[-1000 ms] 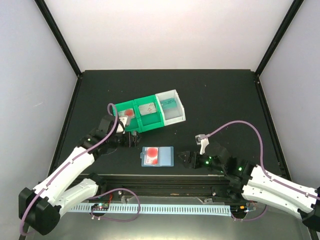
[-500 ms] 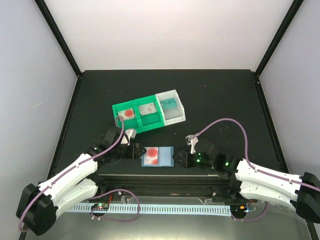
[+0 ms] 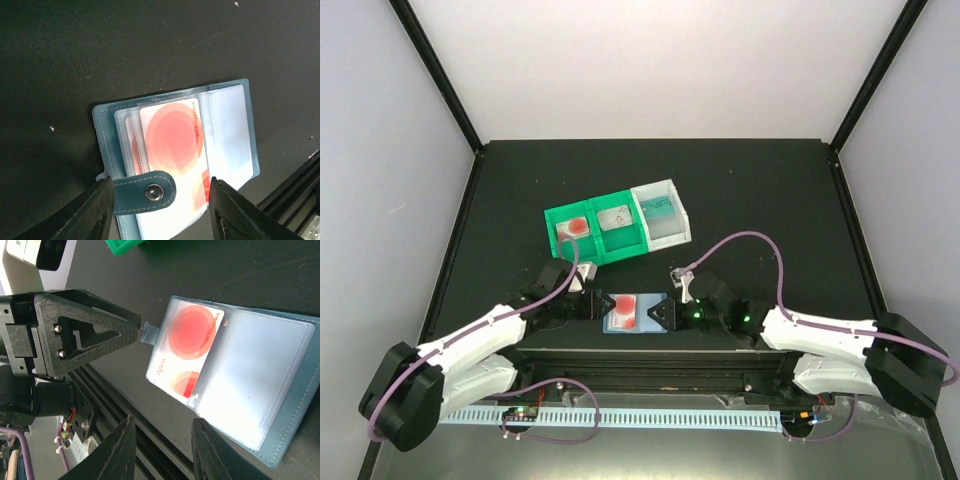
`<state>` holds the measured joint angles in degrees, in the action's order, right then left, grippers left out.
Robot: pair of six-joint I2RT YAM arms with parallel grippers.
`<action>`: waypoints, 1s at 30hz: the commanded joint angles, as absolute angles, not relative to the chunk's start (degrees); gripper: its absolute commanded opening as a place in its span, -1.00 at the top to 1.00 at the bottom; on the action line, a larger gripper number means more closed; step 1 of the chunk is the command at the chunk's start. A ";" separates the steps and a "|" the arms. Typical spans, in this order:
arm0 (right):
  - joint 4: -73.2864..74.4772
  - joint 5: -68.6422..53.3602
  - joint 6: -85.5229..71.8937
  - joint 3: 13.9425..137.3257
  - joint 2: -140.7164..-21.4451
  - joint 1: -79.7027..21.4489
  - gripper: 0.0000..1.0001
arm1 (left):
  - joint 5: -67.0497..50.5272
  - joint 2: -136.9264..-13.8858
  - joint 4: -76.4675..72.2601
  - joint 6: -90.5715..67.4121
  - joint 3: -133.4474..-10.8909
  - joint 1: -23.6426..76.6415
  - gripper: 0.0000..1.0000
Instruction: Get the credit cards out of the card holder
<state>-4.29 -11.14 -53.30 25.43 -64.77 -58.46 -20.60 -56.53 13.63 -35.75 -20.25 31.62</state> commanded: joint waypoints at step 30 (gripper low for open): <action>-12.41 -8.58 -51.51 34.83 -91.51 -58.86 0.59 | -21.45 -60.89 4.05 -39.78 -16.26 33.69 0.40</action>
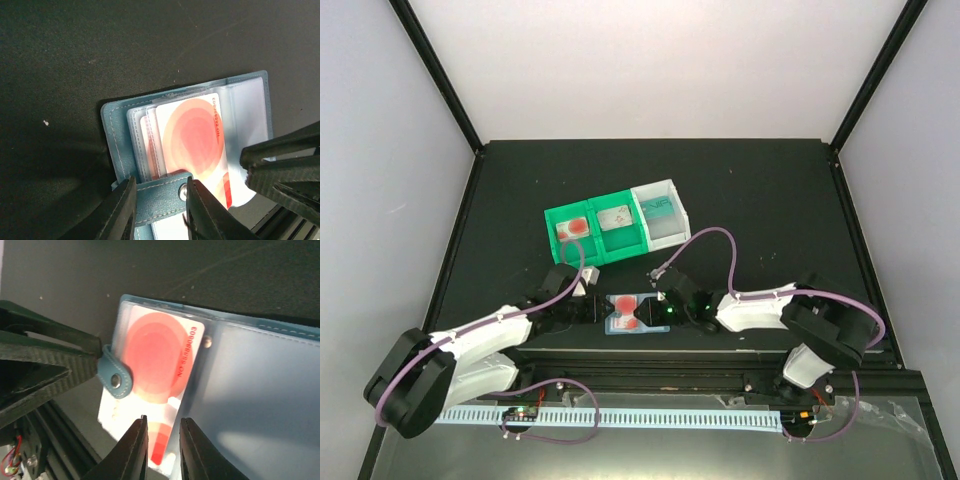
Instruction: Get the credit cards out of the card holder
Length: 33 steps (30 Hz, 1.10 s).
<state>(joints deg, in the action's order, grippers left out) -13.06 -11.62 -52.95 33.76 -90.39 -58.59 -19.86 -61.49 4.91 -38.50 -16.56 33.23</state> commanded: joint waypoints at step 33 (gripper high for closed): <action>-20.50 -10.60 -55.47 32.28 -94.85 -56.82 0.62 | -22.77 -70.82 7.16 -34.55 -23.16 33.61 0.90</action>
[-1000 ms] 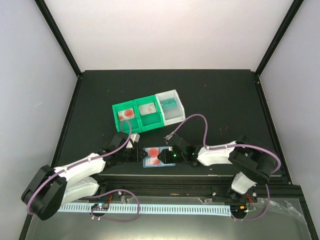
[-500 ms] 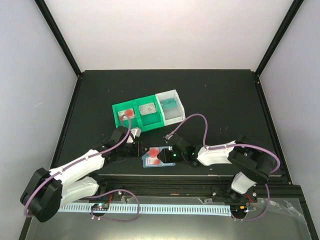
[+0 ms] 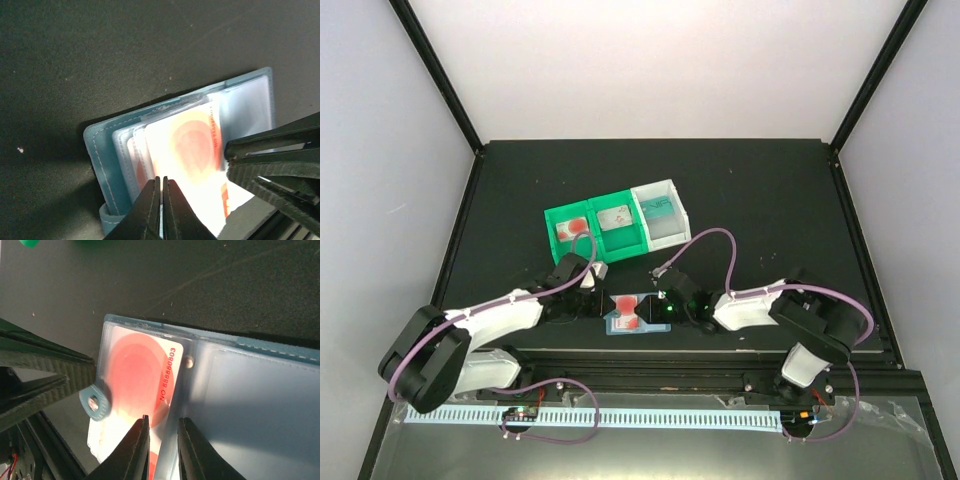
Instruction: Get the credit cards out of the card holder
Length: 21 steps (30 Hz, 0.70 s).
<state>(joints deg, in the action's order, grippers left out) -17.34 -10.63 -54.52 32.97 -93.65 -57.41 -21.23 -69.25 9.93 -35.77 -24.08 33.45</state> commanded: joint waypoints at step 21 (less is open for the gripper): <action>-27.49 -12.70 -57.14 29.14 -95.15 -55.73 0.88 | -20.08 -70.49 6.90 -35.57 -20.77 33.59 0.96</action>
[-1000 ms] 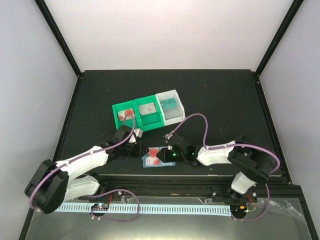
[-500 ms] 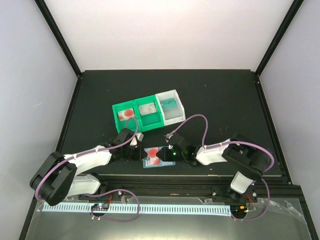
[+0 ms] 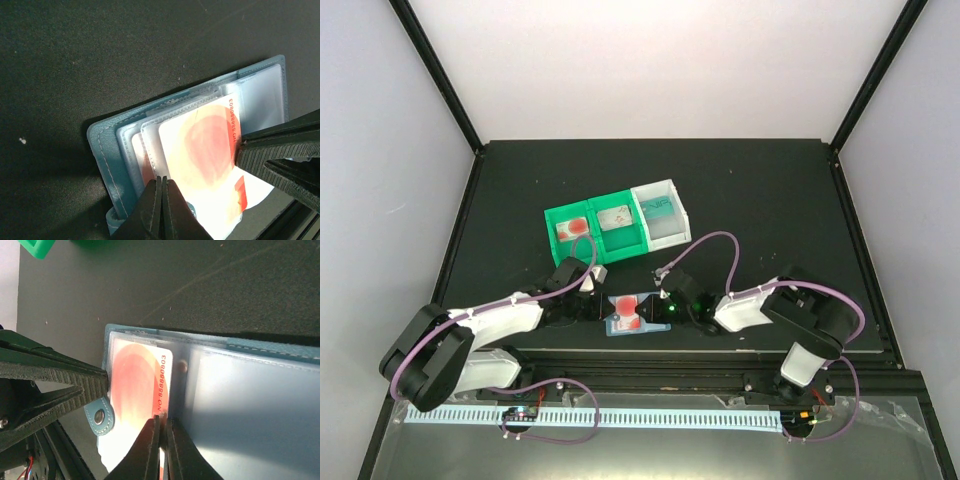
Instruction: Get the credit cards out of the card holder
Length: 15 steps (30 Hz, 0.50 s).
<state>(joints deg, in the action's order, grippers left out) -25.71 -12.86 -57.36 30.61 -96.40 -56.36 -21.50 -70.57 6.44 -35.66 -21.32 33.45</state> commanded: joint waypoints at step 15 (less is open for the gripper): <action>-28.30 -12.25 -57.11 25.33 -91.23 -54.41 0.98 | -20.39 -70.35 6.90 -35.77 -20.83 33.65 0.97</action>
<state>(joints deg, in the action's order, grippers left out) -28.88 -14.06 -57.60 26.89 -93.19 -55.02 -21.47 -70.57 6.39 -35.68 -21.28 33.45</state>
